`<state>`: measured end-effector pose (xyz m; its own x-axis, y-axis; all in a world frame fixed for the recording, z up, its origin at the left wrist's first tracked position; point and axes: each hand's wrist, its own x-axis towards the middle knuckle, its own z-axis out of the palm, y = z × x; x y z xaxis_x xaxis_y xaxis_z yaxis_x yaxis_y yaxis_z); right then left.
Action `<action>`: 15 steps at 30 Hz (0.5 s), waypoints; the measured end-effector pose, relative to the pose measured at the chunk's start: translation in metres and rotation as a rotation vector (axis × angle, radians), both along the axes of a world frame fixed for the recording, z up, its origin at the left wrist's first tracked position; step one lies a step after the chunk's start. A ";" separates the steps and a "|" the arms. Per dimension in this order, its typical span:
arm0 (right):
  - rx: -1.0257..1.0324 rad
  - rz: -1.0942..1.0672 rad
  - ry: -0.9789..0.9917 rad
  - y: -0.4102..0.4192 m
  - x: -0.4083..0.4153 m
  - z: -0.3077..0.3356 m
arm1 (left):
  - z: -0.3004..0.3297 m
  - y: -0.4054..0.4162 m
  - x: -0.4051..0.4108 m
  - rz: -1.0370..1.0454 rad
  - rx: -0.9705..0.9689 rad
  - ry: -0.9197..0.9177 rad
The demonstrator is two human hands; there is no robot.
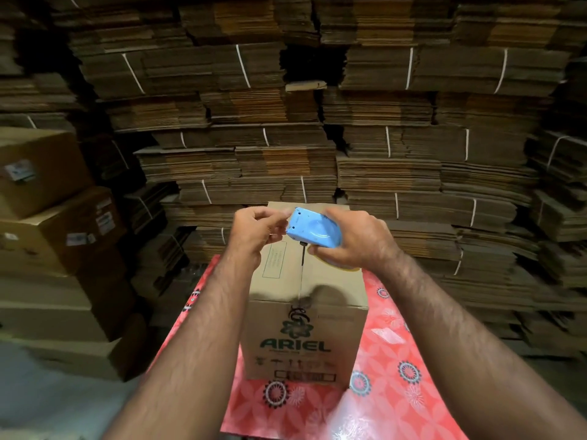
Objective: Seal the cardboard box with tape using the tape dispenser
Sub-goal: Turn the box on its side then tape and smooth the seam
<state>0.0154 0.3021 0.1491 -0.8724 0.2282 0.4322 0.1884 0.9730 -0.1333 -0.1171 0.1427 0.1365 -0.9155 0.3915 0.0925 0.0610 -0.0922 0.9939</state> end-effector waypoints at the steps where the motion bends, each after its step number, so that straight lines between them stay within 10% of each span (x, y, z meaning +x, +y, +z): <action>1: -0.005 0.000 -0.012 0.002 -0.002 0.000 | -0.001 0.002 -0.001 0.021 -0.014 0.014; 15: -0.021 0.171 -0.298 -0.025 -0.029 -0.011 | -0.047 -0.049 -0.005 0.166 -0.152 -0.128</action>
<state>-0.0139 0.2768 0.1377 -0.9861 0.0736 0.1489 0.0563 0.9915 -0.1177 -0.1216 0.0940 0.0892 -0.9689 0.2351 -0.0769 -0.0646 0.0597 0.9961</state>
